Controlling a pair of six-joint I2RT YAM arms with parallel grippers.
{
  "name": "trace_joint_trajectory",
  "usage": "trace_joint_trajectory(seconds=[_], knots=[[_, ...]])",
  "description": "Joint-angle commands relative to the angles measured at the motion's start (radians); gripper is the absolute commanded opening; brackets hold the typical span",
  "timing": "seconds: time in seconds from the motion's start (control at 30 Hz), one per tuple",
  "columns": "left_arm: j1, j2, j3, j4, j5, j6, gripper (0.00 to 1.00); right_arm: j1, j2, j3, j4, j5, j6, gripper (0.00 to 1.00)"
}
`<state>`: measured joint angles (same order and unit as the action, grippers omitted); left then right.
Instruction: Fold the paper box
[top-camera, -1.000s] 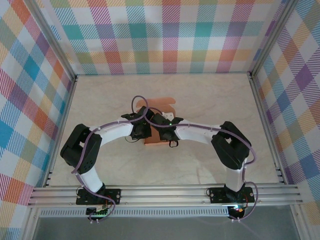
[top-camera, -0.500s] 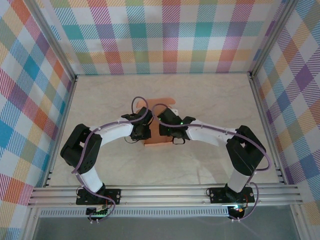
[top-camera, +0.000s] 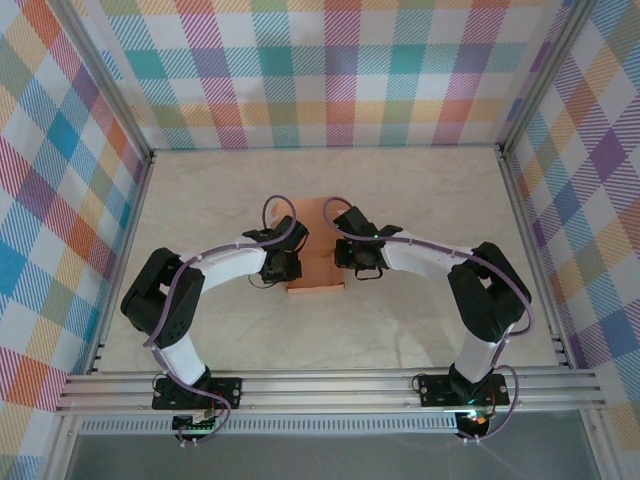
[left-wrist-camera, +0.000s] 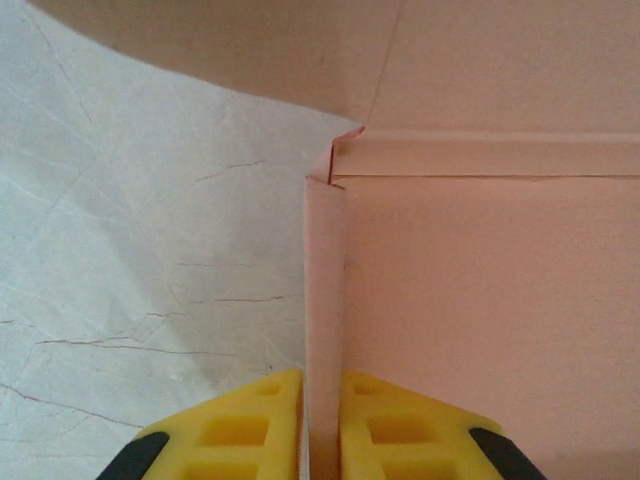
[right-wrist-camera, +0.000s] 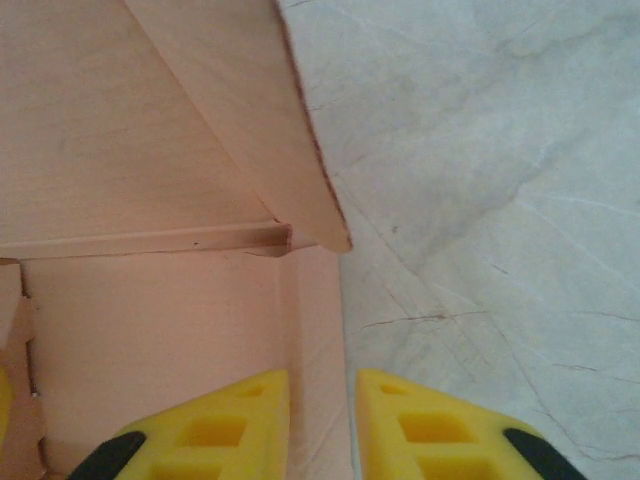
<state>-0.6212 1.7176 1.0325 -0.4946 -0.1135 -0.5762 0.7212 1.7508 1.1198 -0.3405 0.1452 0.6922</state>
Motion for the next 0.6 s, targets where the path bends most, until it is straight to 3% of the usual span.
trace_joint_trajectory(seconds=[0.0,0.3,0.57], knots=[[-0.012,-0.013,-0.013,-0.015,0.002,-0.008,0.14,-0.002,0.029,-0.01,0.028,-0.05,-0.003,0.22],[-0.012,-0.013,-0.021,-0.01,0.006,-0.007,0.14,-0.002,0.051,-0.019,0.026,-0.053,0.0,0.11],[-0.012,-0.011,-0.023,-0.003,0.006,-0.007,0.14,0.009,0.103,0.025,-0.048,-0.034,-0.024,0.15]])
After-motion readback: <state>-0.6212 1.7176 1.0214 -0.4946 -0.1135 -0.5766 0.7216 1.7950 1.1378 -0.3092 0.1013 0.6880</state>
